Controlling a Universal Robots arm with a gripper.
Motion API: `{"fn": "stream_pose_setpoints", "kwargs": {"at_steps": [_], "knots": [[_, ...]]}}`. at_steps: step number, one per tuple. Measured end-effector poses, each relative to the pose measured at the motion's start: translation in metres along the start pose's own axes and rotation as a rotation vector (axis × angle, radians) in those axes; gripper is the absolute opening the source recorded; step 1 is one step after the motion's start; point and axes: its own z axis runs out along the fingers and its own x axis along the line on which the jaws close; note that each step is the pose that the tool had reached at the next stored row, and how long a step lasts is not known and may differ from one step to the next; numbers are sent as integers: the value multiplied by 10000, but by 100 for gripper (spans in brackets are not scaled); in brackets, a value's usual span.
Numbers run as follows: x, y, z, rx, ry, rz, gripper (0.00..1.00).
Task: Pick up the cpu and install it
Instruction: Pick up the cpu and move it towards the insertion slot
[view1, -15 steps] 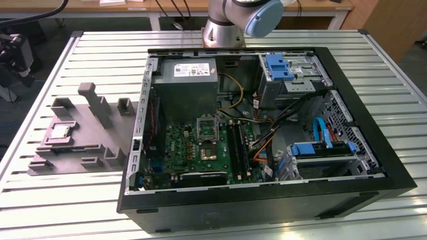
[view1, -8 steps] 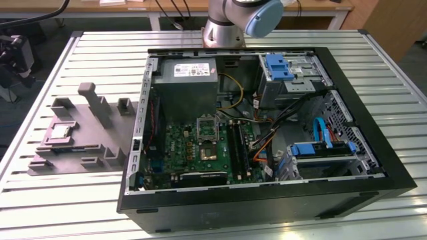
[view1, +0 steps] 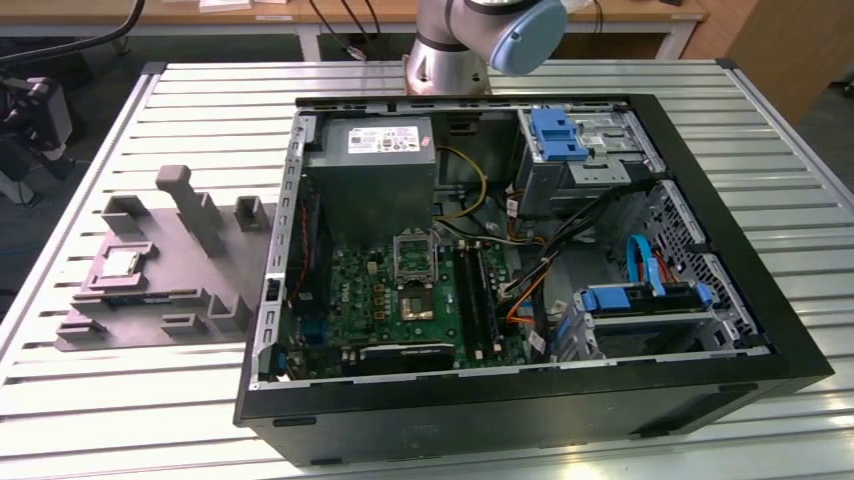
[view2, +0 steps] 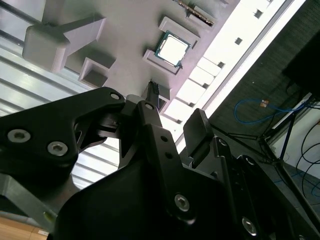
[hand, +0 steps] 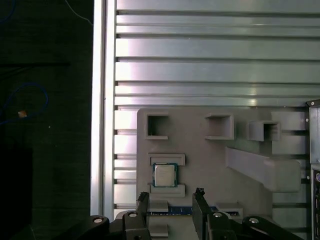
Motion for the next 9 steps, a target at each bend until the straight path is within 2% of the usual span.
{"fn": "stream_pose_setpoints", "kwargs": {"at_steps": [9], "knots": [[0,-1,9,0,0,0,47]]}}
